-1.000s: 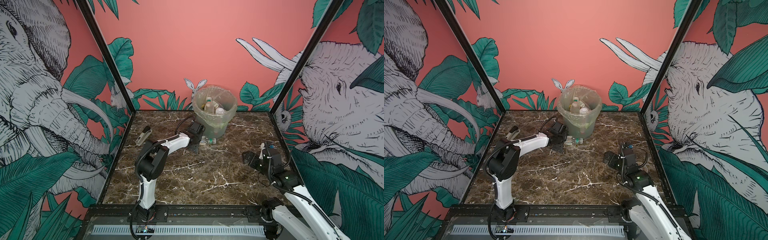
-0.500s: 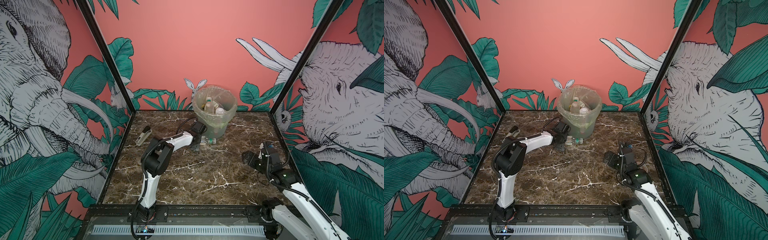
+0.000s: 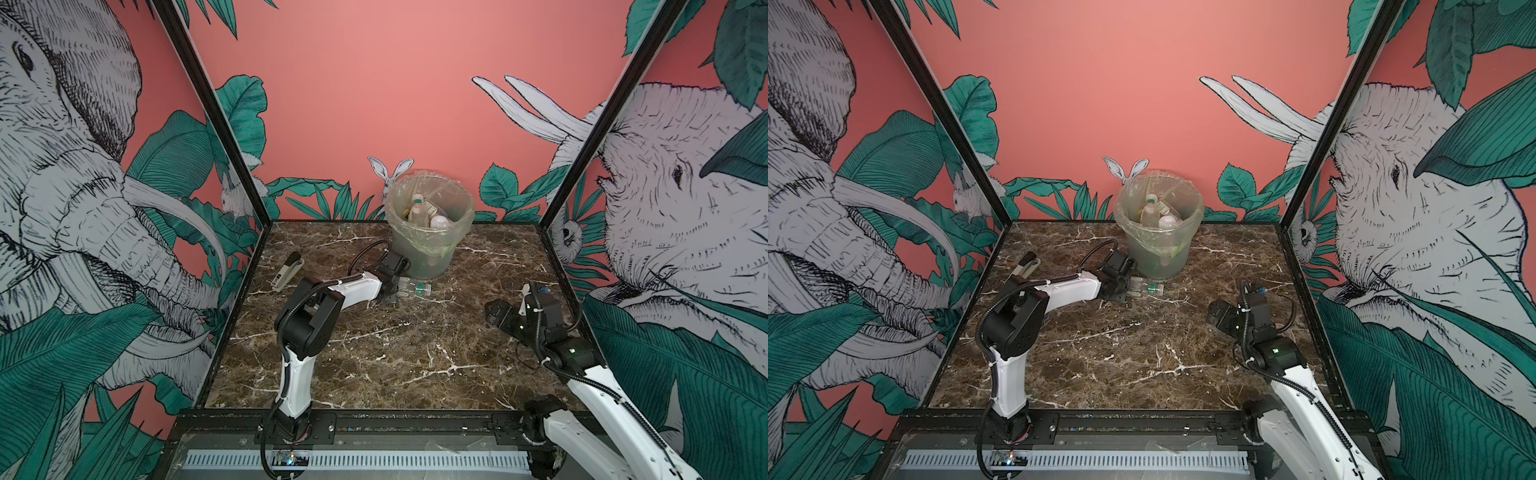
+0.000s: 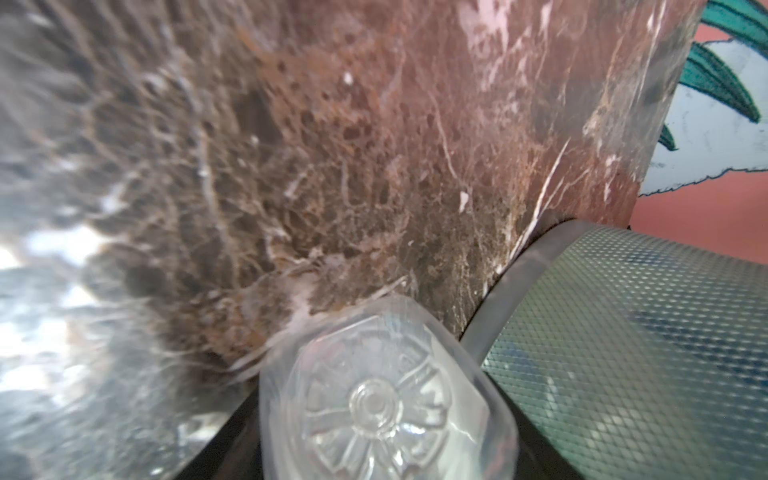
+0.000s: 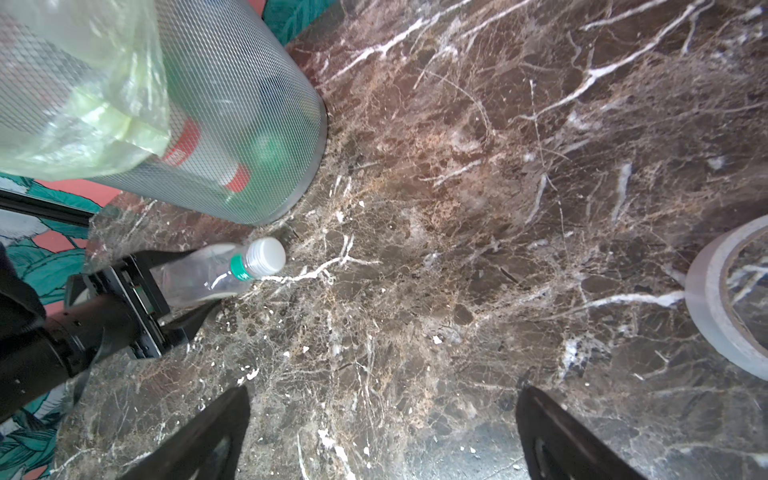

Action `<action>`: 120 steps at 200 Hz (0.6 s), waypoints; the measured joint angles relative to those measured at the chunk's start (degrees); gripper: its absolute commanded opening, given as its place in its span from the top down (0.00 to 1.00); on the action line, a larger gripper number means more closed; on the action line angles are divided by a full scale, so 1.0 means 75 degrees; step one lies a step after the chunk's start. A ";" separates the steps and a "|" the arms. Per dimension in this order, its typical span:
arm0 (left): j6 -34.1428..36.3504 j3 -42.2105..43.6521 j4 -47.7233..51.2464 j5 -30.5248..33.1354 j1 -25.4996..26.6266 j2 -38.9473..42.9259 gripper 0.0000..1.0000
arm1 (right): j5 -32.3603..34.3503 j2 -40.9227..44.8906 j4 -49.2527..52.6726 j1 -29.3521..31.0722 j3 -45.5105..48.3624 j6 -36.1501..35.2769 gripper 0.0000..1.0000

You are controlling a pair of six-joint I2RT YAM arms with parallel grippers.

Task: Throw the plastic bottles in the bin
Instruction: 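Close the left gripper around the small clear bottle, then lift the small clear bottle with the left gripper and carry it over the bin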

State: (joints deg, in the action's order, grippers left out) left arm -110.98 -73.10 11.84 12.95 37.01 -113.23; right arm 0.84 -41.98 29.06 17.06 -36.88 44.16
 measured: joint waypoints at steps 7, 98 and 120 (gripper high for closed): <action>0.0134 0.0187 -0.0093 -0.0032 -0.0017 0.0122 0.53 | 0.0000 0.0035 0.0035 0.0000 -0.0035 0.0017 0.00; 0.3395 0.2057 -0.1058 -0.1754 -0.0930 0.1448 0.58 | 0.0125 0.0452 0.0443 0.0000 -0.0076 0.0169 0.01; 0.4252 0.2378 -0.1571 -0.2672 -0.1244 0.1515 0.62 | 0.0265 0.0478 0.0449 0.0000 0.0052 0.0192 0.01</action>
State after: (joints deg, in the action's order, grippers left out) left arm -79.09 -55.27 0.05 -7.09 27.68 -101.86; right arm 2.83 -38.39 32.42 17.06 -36.49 45.60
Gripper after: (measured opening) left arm 0.684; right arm 0.994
